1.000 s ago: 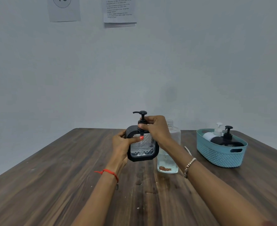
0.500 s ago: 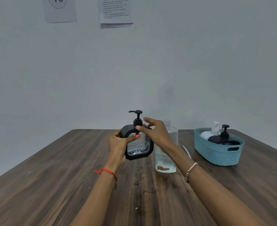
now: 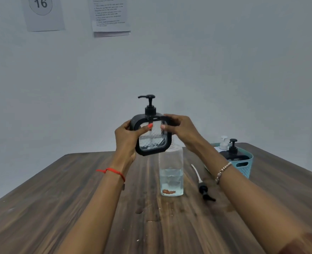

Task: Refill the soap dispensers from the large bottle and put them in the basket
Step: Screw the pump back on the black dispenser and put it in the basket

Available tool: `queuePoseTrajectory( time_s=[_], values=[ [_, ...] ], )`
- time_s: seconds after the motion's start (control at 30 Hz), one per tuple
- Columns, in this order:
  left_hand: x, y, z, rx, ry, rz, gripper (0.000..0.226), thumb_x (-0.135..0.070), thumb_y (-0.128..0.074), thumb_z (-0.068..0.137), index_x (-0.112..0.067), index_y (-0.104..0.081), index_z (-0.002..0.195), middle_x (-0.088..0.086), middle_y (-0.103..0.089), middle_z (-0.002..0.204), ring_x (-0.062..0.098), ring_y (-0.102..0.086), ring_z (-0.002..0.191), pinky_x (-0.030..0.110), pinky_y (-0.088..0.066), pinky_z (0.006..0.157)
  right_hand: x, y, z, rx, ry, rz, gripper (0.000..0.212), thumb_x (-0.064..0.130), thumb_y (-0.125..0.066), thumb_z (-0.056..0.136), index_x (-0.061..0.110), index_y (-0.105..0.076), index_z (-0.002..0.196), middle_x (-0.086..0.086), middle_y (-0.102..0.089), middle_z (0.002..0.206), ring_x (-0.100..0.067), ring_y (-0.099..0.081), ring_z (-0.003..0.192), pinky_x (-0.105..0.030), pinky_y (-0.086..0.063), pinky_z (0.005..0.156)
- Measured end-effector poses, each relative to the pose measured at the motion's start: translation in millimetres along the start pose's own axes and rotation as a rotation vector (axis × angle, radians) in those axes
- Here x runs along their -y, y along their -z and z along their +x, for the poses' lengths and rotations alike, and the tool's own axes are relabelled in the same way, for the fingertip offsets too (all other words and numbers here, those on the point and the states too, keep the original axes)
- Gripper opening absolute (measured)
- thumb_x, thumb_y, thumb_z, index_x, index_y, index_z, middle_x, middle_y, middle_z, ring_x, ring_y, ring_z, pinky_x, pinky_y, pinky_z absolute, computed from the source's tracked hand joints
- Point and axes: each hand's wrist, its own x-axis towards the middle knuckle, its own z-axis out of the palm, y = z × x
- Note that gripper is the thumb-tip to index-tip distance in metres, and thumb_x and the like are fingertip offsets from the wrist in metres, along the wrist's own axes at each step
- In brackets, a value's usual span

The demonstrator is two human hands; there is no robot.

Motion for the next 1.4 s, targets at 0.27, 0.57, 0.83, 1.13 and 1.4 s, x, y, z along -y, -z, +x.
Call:
queuePoseTrajectory(
  time_s=[0.27,0.57,0.83,1.13,1.4],
  values=[
    [0,-79,22,0.116,-0.029,0.002,0.030,-0.003,-0.078,0.070,-0.005,-0.066,0.098,0.003,-0.070,0.086,0.014,-0.067,0.074,0.026,-0.056,0.070,5,72,19,-0.120,0.072,0.067,0.035,-0.004,-0.065,0.080,0.002,-0.063,0.115,-0.011,-0.068,0.102,-0.020,-0.064,0.091,-0.034,-0.052,0.091],
    [63,-179,48,0.207,0.140,0.043,0.042,-0.005,-0.070,0.080,-0.006,-0.052,0.118,0.006,-0.059,0.095,0.019,-0.061,0.081,0.027,-0.057,0.061,-44,167,47,-0.273,0.000,0.010,0.042,-0.008,-0.063,0.080,-0.002,-0.058,0.121,-0.015,-0.065,0.108,-0.021,-0.061,0.094,-0.033,-0.052,0.091],
    [137,-238,80,0.192,0.140,0.102,0.037,0.002,-0.067,0.081,-0.003,-0.054,0.115,0.020,-0.061,0.116,0.035,-0.059,0.108,0.050,-0.048,0.096,-103,229,88,-0.285,-0.051,-0.125,0.049,-0.011,-0.060,0.081,-0.002,-0.050,0.129,-0.016,-0.062,0.119,-0.019,-0.059,0.101,-0.025,-0.053,0.081],
    [202,-247,101,0.192,0.127,0.181,0.045,-0.005,-0.070,0.081,-0.005,-0.052,0.121,0.016,-0.061,0.118,0.031,-0.058,0.110,0.041,-0.047,0.099,-157,255,115,-0.204,-0.121,-0.188,0.050,-0.010,-0.060,0.082,0.001,-0.049,0.130,-0.008,-0.062,0.110,-0.018,-0.061,0.092,-0.019,-0.053,0.068],
    [238,-238,95,0.235,0.176,0.193,0.051,-0.005,-0.070,0.080,-0.008,-0.047,0.126,0.015,-0.057,0.122,0.025,-0.057,0.106,0.038,-0.049,0.097,-194,261,105,-0.174,-0.253,-0.074,0.049,-0.013,-0.061,0.079,0.003,-0.056,0.124,-0.008,-0.065,0.105,-0.013,-0.064,0.082,-0.021,-0.055,0.064]
  ],
)
